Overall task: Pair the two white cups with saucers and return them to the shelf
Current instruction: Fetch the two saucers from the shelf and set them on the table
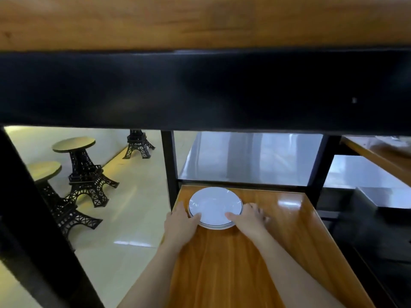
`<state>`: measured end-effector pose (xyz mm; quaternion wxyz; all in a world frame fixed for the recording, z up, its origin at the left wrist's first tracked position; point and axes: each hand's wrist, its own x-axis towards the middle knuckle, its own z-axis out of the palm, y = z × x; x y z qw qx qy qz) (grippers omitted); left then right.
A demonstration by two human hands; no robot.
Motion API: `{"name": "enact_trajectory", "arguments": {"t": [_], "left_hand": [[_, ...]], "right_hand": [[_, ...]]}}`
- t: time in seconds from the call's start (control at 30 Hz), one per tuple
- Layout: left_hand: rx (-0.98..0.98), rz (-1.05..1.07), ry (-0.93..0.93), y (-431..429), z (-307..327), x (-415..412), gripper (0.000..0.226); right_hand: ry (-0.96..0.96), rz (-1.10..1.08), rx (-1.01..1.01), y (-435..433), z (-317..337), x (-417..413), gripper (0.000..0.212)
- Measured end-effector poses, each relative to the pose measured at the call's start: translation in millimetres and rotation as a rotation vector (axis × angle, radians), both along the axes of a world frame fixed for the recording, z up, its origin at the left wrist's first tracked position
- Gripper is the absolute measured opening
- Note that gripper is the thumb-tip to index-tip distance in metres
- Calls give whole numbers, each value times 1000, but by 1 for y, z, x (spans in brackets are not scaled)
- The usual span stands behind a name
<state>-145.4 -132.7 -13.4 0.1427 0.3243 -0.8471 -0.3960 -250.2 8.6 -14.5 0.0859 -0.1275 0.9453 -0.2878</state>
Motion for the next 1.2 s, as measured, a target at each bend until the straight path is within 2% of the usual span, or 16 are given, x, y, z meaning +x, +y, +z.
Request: {"name": "enact_trajectory", "arguments": {"t": [0.07,0.13,0.27,0.4,0.47,0.57,0.8,0.93,1.07,1.2], "left_hand": [[272,17,99,0,3,-6,48],[462,73,118,0,8,-10,47],[707,97,101,-3,21,-9,41],[856,66,108,10,24,5,41],[868,80,124,20,24,12,51],[786,105,139,38,24,28,60],[729,109,259,93,21,98,44],[694,150,298,131,20,143,34],[606,159,324,169,21,188,48],[623,106,353,206,18,224,26]], "right_hand": [[-46,-28,-53,-1,2,-2,69],[-66,-45,-90,1,3,-1,67],[-102,-64,-217,8,4,6,60],[-263,-29,-526,23,10,21,45],[-282,-9,-617,32,13,32,48],[-292,1,-695,45,16,52,52],[-339,-49,-856,89,28,117,48],[-349,15,-901,125,26,160,49],[-328,27,-963,159,21,207,41],[-273,-42,-1004,199,19,252,39]]}}
